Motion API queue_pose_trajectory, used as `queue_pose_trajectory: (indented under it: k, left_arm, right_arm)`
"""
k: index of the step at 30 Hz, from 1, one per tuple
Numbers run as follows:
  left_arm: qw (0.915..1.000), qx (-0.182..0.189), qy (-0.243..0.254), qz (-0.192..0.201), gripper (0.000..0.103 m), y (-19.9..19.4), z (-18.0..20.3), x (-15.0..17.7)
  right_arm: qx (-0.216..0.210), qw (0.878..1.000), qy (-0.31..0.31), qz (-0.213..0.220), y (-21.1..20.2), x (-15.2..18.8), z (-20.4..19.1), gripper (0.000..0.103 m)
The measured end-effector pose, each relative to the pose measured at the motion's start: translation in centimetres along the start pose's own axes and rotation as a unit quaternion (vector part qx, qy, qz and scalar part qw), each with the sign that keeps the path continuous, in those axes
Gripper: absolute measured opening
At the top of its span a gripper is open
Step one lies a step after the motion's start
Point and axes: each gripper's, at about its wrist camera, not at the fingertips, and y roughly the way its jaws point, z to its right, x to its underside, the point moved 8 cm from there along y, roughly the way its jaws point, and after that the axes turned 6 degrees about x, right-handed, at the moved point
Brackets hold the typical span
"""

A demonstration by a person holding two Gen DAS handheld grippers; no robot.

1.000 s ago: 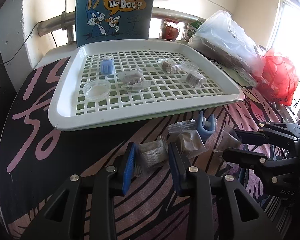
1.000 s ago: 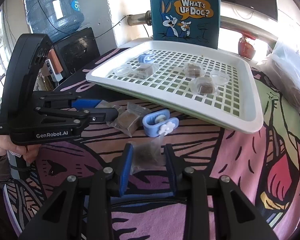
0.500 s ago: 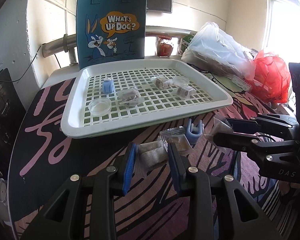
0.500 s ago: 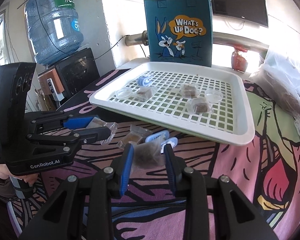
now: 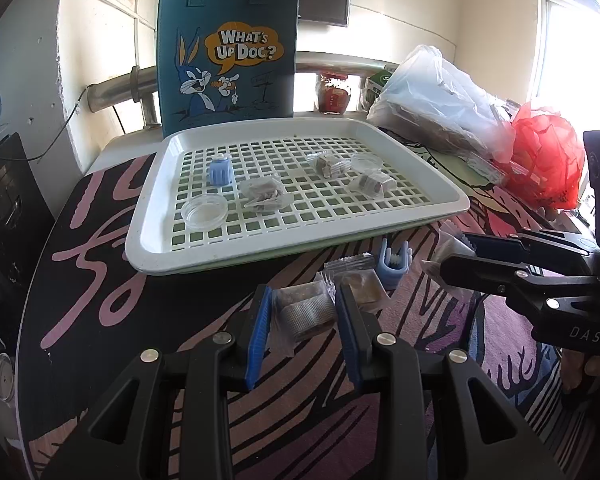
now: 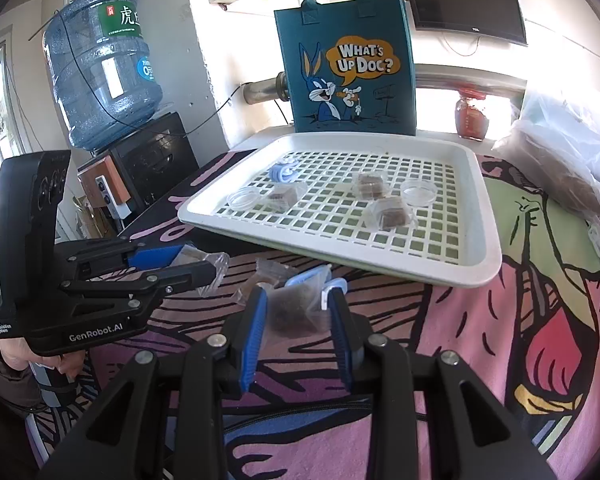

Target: Organize objects

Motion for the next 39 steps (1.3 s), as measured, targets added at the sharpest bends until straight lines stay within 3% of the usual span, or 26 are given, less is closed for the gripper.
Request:
queue_pose_trajectory:
  k: [39]
  left_arm:
    - [1.0,0.001,0.0,-0.002,0.032,0.06,0.04,0.07]
  right_arm:
    - [-0.002,1.0,0.014,0.0,-0.04,0.04,0.57,0.031]
